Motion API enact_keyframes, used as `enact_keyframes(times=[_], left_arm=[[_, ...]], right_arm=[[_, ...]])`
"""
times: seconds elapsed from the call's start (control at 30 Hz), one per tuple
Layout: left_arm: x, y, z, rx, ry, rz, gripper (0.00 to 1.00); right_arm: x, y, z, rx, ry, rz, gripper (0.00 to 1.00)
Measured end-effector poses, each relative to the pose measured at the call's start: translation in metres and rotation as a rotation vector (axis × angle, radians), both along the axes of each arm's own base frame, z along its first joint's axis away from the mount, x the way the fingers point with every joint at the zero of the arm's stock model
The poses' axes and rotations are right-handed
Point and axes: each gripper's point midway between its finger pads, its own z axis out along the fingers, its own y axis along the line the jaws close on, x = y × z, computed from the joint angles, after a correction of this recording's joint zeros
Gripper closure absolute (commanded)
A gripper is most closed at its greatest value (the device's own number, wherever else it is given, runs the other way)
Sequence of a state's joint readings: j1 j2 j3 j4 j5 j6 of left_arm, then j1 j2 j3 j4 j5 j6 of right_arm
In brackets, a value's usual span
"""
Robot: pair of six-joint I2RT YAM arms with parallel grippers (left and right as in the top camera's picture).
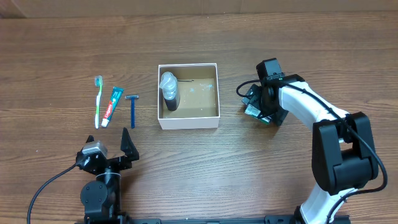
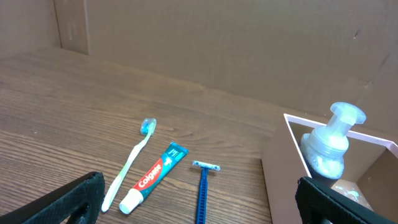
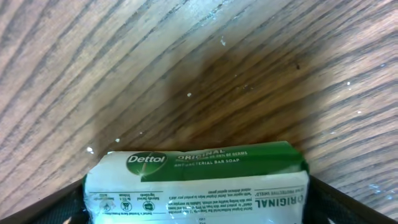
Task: Pack container
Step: 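Move the right gripper to the Dettol soap bar and grasp it, then lower the soap bar into the box beside the bottle, open right gripper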
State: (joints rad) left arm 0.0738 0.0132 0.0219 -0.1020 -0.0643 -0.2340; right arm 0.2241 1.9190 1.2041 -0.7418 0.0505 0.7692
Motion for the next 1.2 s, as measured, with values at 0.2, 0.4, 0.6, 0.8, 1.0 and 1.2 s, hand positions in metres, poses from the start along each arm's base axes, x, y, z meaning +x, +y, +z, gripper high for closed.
enact_keyframes(times=[0.2,0.4,0.6,0.8,1.0,1.2], left_arm=[[0.000,0.000,0.000,0.000,0.000,0.000,0.00],[0.000,0.000,0.000,0.000,0.000,0.000,0.00],[0.000,0.000,0.000,0.000,0.000,0.000,0.00],[0.000,0.000,0.000,0.000,0.000,0.000,0.00],[0.000,0.000,0.000,0.000,0.000,0.000,0.00],[0.000,0.000,0.000,0.000,0.000,0.000,0.00]], right_arm=[[-0.001,-0.002,0.000,-0.011,-0.002,0.013,0.37],[-0.002,-0.002,0.000,-0.017,0.001,0.044,0.37],[-0.020,-0.006,0.007,-0.045,0.097,0.110,0.37],[0.033,0.020,0.101,-0.014,-0.063,0.264,0.37],[0.056,0.112,0.189,0.064,-0.371,0.490,0.37],[0.053,0.190,0.206,0.111,-0.517,0.623,0.37]])
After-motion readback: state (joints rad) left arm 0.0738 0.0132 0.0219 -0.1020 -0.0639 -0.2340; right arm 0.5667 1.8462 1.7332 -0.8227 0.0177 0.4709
